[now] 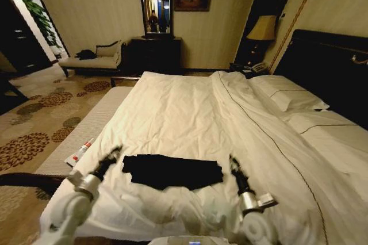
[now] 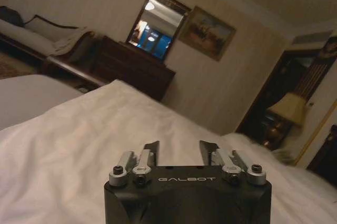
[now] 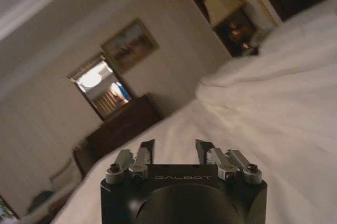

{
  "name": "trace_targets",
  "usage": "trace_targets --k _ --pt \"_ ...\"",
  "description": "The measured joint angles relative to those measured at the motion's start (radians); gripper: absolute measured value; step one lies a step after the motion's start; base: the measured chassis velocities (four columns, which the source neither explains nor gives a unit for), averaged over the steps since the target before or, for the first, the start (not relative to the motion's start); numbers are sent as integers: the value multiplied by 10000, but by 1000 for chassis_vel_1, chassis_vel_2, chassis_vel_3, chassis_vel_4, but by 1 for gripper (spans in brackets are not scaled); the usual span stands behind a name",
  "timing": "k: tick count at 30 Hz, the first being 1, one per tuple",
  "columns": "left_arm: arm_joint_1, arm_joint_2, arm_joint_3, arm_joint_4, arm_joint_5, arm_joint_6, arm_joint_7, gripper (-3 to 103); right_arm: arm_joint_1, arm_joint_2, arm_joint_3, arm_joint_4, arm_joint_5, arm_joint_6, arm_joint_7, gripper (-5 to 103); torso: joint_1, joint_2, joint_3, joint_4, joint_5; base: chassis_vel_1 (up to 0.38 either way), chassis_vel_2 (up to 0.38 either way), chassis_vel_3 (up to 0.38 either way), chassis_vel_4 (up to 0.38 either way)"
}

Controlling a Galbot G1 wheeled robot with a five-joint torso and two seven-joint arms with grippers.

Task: Fold the clothes on the bed.

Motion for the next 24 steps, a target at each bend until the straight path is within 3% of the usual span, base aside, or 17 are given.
trace_targets --k 3,6,7,9,11,13,14,18,20,24 --pt "-784 -76 1134 497 905 525 -834 61 709 -123 -586 -439 -340 -827 1245 60 2 -2 3 2 1 0 0 0 0" --pt "-988 -194 1811 915 1546 654 -1057 67 776 88 -845 -700 -315 -1131 1792 65 3 -3 4 -3 0 0 0 0 0" --pt "-1072 -327 2413 1344 2343 671 -1129 78 675 378 -1029 -879 -233 -1277 2002 76 4 -4 4 -5 -2 0 0 0 0" --pt "-1084 -399 2652 1534 2752 629 -1129 78 606 515 -1081 -951 -252 -1281 1980 76 3 -4 4 -5 2 0 0 0 0" --pt "-1086 -564 3046 1895 3623 456 -1137 84 544 735 -1165 -1075 -398 -1281 1845 86 1 -3 3 -4 1 0 0 0 0" --pt "-1004 -782 3550 2364 4883 222 -1116 98 725 860 -1358 -1233 -706 -1409 1722 96 -2 -2 1 -2 -3 0 0 0 0" --pt "-1004 -782 3550 2364 4883 222 -1116 98 725 860 -1358 -1233 -706 -1409 1722 96 -2 -2 1 -2 -3 0 0 0 0" --pt "-764 -651 4005 2786 6203 137 -1113 100 918 1028 -1735 -1808 -1662 -2029 2132 100 1 -3 3 3 0 0 0 0 0" --pt "-519 -399 4041 2690 6387 139 -1136 100 654 1151 -1788 -1822 -2032 -2180 2403 100 2 -3 2 -6 1 0 0 0 0" --pt "162 -77 3817 2194 6472 121 -1210 100 355 1174 -1783 -1516 -2288 -2289 2695 100 -1 -2 1 0 -2 0 0 0 0"
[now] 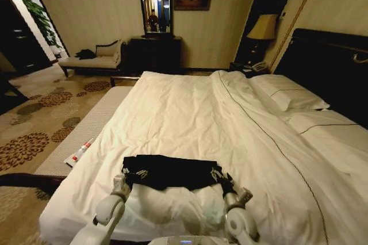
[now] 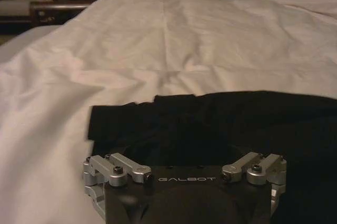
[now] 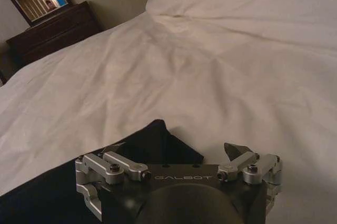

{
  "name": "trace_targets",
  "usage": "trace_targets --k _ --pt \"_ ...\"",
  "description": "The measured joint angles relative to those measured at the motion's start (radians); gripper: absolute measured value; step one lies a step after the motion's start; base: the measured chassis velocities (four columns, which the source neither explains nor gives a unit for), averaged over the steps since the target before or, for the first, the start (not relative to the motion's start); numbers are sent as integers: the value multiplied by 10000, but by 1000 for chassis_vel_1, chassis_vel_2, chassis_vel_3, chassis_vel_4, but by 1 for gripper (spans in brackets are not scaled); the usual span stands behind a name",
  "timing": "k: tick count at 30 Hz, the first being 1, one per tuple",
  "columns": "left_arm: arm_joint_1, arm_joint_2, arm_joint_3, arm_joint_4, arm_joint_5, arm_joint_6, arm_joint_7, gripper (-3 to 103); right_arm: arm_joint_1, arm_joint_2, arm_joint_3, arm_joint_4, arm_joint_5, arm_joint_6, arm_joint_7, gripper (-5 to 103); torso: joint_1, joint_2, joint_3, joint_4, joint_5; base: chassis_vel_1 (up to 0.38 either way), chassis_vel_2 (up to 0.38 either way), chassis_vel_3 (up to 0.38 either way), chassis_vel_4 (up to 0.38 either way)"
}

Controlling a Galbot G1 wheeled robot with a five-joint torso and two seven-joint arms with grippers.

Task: Fold the clothes on the bed.

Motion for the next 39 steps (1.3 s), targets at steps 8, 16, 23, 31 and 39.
trace_targets --k 8,16,23,31,39 --pt "1992 553 -529 -1331 666 -9 -58 100 -53 -584 307 935 -70 -199 788 100 0 1 0 3 3 0 0 0 0" --pt "234 886 -600 -2231 -1648 1052 -732 100 1255 -1639 -124 723 869 -1154 1305 100 0 1 0 -1 4 0 0 0 0" --pt "-2043 771 692 -640 -2009 2578 -1718 100 2671 -2347 -1150 27 2162 -3430 2840 100 6 -1 4 -1 -1 0 0 0 0" --pt "-1808 1165 1378 -593 -2128 3751 -2551 100 2387 -2808 -1763 793 2938 -5439 4656 100 6 -1 2 -1 0 0 0 0 0" --pt "579 2022 647 -2069 -1944 3962 -2891 100 279 -2867 -1367 2776 2558 -5333 5022 100 -2 1 -1 -1 0 0 0 0 0"
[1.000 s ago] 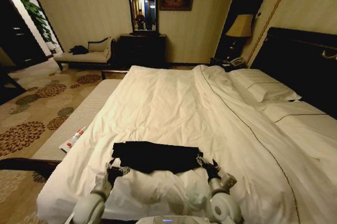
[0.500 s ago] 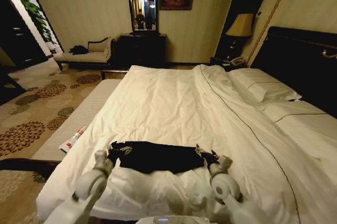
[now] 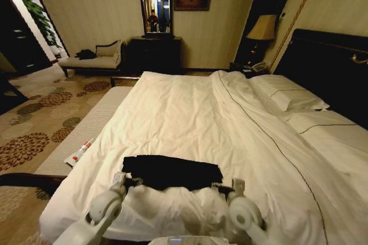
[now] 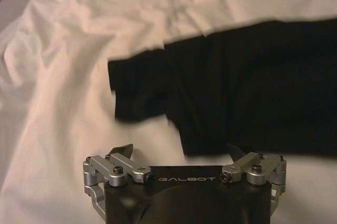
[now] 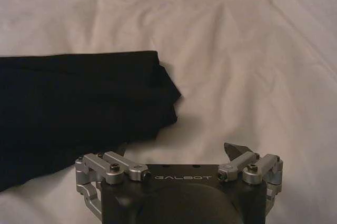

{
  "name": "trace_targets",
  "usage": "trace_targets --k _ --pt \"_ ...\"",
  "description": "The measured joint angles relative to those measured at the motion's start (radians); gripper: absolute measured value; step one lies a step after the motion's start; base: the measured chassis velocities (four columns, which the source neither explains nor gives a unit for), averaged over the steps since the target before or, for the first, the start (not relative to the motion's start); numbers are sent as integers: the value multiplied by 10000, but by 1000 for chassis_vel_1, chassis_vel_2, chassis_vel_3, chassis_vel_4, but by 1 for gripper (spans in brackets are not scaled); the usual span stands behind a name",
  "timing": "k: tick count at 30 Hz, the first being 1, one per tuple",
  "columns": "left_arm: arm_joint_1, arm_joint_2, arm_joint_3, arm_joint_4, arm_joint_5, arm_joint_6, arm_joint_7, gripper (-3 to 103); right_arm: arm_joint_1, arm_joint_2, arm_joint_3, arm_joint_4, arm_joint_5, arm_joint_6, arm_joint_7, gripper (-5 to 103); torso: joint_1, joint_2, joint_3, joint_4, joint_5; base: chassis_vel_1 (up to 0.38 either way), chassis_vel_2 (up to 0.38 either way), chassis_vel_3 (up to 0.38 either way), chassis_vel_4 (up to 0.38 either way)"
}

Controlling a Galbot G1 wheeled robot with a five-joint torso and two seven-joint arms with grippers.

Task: Fold the clothes on the bed.

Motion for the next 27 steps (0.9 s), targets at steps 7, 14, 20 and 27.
trace_targets --k 7,14,20,27 --pt "715 75 -584 -1509 -237 -78 37 100 -684 -246 736 1285 -263 403 211 100 0 0 0 3 1 0 0 0 0" --pt "-513 -301 -1051 -1425 -1269 -524 445 100 88 -34 1061 948 -575 1454 -780 100 1 1 1 -1 3 0 0 0 0" --pt "-1704 -859 -205 633 -860 -627 548 100 1363 463 336 -880 -268 1184 -985 100 7 -1 5 0 0 0 0 0 0" --pt "-1272 -769 -59 1527 319 -798 899 100 1078 724 129 -1499 -652 815 -822 100 6 -1 3 0 -1 0 0 0 0"
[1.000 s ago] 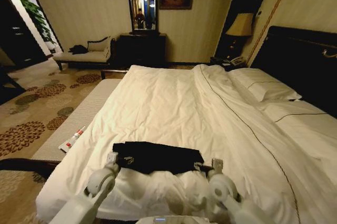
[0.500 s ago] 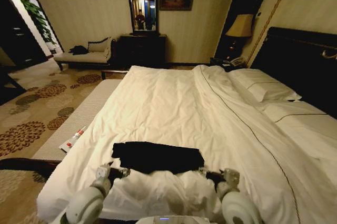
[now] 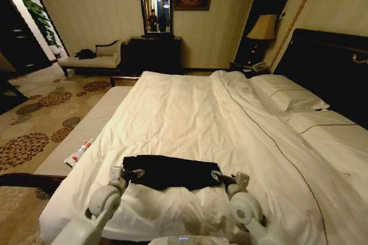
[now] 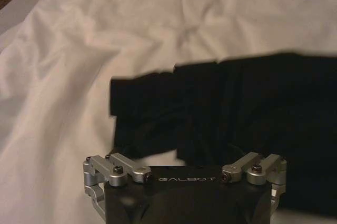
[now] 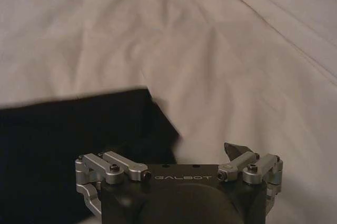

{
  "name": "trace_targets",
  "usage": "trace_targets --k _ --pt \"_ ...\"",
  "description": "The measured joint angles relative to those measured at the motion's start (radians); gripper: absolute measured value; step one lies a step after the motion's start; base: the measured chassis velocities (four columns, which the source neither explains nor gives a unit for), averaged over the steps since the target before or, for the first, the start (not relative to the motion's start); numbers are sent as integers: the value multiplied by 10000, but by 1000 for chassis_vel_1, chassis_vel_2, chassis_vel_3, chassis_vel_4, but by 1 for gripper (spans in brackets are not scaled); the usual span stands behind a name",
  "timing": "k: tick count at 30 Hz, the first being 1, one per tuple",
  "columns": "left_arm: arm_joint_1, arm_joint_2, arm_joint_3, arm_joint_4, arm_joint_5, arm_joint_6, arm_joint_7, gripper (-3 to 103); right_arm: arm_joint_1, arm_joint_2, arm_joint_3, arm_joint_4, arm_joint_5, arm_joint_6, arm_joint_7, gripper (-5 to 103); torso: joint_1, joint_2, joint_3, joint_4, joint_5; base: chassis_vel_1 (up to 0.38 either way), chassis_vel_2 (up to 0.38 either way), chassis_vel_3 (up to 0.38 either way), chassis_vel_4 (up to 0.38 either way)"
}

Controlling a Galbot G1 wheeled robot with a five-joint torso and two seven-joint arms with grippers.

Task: Fold the clothes on the bed.

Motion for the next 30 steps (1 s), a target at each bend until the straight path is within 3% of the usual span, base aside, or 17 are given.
trace_targets --k 6,11,12,16,17,21,22,24,30 --pt "697 1090 -856 -310 -108 5 189 100 -808 -556 404 481 -811 -99 486 100 -4 1 -2 1 1 0 0 0 0" --pt "728 1465 -2306 -1567 -1778 -53 200 100 -524 -934 1161 790 -874 787 420 100 -3 1 -1 3 1 0 0 0 0" --pt "728 1465 -2306 -1567 -1778 -53 200 100 -524 -934 1161 790 -874 787 420 100 -3 1 -1 3 1 0 0 0 0" --pt "183 1278 -3609 -3231 -3895 -341 470 100 -27 -951 1156 602 -435 1774 -581 100 -3 0 -1 0 3 0 0 0 0" --pt "183 1278 -3609 -3231 -3895 -341 470 100 -27 -951 1156 602 -435 1774 -581 100 -3 0 -1 0 3 0 0 0 0" --pt "-890 674 -4581 -4410 -6655 -929 364 100 101 -889 967 272 985 2170 -1882 100 -3 1 -1 -2 3 0 0 0 0" --pt "-890 674 -4581 -4410 -6655 -929 364 100 101 -889 967 272 985 2170 -1882 100 -3 1 -1 -2 3 0 0 0 0" --pt "-1253 361 -4904 -4756 -7781 -1085 180 100 96 -860 959 28 1446 2335 -2682 100 -3 0 -1 -1 4 0 0 0 0" --pt "-1305 -25 -4839 -4962 -8092 -1183 3 100 222 -914 934 -674 2021 2415 -3867 100 -3 1 -1 0 1 0 0 0 0"
